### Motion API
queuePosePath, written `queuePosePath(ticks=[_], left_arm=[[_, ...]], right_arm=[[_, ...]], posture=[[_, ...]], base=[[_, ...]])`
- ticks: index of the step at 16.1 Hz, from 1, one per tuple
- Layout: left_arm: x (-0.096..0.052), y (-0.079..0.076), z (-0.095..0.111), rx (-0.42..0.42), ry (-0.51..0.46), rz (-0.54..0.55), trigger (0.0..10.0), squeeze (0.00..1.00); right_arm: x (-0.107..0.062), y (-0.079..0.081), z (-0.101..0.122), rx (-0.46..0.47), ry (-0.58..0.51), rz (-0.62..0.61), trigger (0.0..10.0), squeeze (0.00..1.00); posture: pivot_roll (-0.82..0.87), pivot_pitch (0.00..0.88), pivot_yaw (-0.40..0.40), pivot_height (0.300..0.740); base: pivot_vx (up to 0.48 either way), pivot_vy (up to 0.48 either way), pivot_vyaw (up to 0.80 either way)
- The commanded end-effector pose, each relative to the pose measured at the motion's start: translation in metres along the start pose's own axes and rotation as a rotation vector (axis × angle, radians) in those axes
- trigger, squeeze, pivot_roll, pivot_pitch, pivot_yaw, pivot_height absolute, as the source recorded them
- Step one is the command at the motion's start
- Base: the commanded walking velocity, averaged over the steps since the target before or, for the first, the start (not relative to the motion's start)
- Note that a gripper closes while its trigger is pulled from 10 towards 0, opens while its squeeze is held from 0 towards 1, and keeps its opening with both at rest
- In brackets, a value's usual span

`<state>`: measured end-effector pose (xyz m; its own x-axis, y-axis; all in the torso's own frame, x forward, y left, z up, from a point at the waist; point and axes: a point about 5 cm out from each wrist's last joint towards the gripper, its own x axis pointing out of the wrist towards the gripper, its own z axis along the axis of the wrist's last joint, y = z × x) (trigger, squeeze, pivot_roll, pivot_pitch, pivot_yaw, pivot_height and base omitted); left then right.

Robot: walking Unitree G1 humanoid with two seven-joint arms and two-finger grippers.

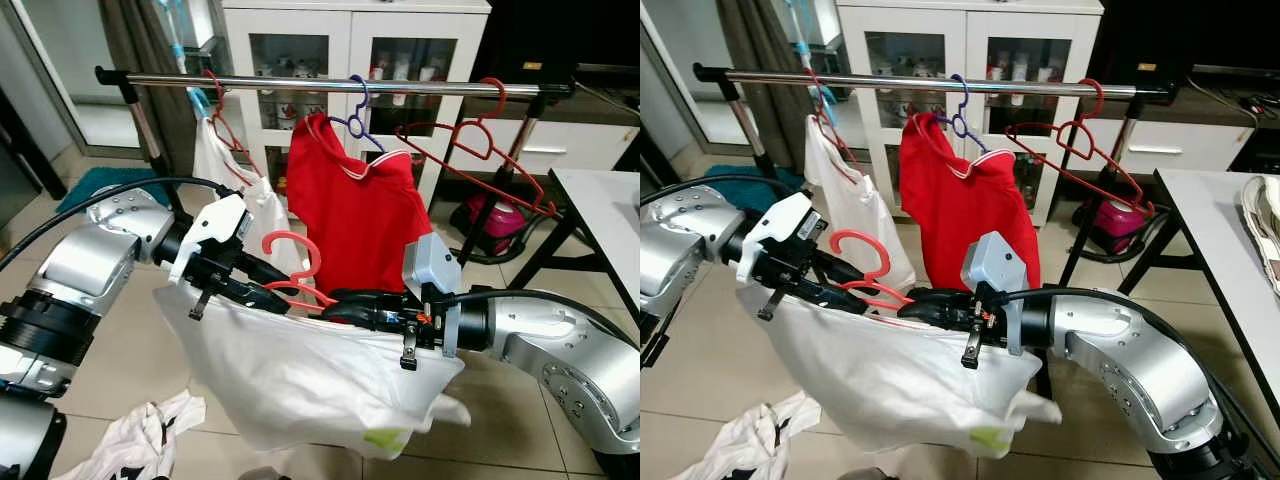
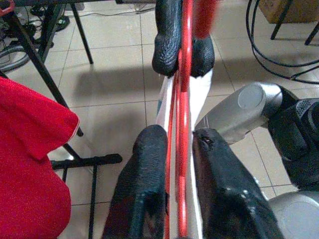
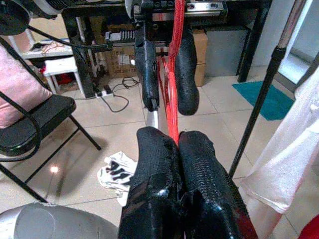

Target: Hang hanger

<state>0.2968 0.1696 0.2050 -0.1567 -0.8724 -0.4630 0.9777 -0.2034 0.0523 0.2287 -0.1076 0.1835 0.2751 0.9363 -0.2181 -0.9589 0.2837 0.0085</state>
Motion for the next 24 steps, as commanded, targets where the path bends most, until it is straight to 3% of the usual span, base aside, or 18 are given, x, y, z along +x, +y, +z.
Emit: queuePosePath(ticks=[1,13,14,15,16,18,19,23,24], left_arm=[[-0.005,-0.001,0.005,0.011,-0.002,0.008,0.0,0.0],[0.001,-0.007,0.006,-0.009,-0.02,-0.017,0.0,0.0],[0.001,-0.009,0.005,-0.018,-0.029,-0.017,0.0,0.0],[0.001,-0.009,0.004,-0.024,-0.034,-0.013,0.0,0.0],[0.0,-0.011,0.002,-0.032,-0.06,0.034,0.0,0.0],[-0.003,-0.01,-0.003,-0.03,-0.045,0.138,0.0,0.0],[-0.005,-0.007,-0.006,-0.031,-0.043,0.225,0.0,0.0],[-0.006,-0.002,-0.015,-0.07,-0.037,0.407,0.0,0.0],[-0.008,0.0,-0.016,-0.078,-0.033,0.442,0.0,0.0]], right_arm=[[0.001,0.003,0.01,-0.041,-0.033,0.029,10.0,0.0],[0.003,0.0,0.012,-0.032,-0.064,0.032,10.0,0.0],[0.003,0.001,0.012,-0.016,-0.071,0.038,10.0,0.13],[0.003,0.0,0.011,-0.005,-0.078,0.034,10.0,0.4],[0.0,-0.014,0.014,0.026,-0.13,-0.097,10.0,1.0],[-0.011,-0.024,0.017,0.046,-0.171,-0.184,10.0,1.0],[-0.019,-0.024,0.018,0.049,-0.187,-0.198,10.0,1.0],[-0.031,-0.021,0.018,0.036,-0.206,-0.236,10.0,1.0],[-0.033,-0.022,0.011,-0.003,-0.145,-0.283,10.0,1.0]], posture=[[-0.05,0.0,0.052,0.74],[-0.05,0.0,0.058,0.74],[-0.05,0.0,0.058,0.74],[-0.05,0.0,0.062,0.74],[-0.05,0.0,0.067,0.74],[-0.05,0.0,0.069,0.74],[-0.06,0.0,0.071,0.74],[-0.06,0.0,0.065,0.74],[-0.06,0.0,0.063,0.74]], base=[[0.0,0.0,0.0],[0.0,0.0,0.0],[0.0,0.0,0.0],[0.0,0.0,0.0],[0.0,0.0,0.0],[0.0,0.0,0.0],[0.0,0.0,0.0],[0.0,0.0,0.0],[0.0,0.0,0.0]])
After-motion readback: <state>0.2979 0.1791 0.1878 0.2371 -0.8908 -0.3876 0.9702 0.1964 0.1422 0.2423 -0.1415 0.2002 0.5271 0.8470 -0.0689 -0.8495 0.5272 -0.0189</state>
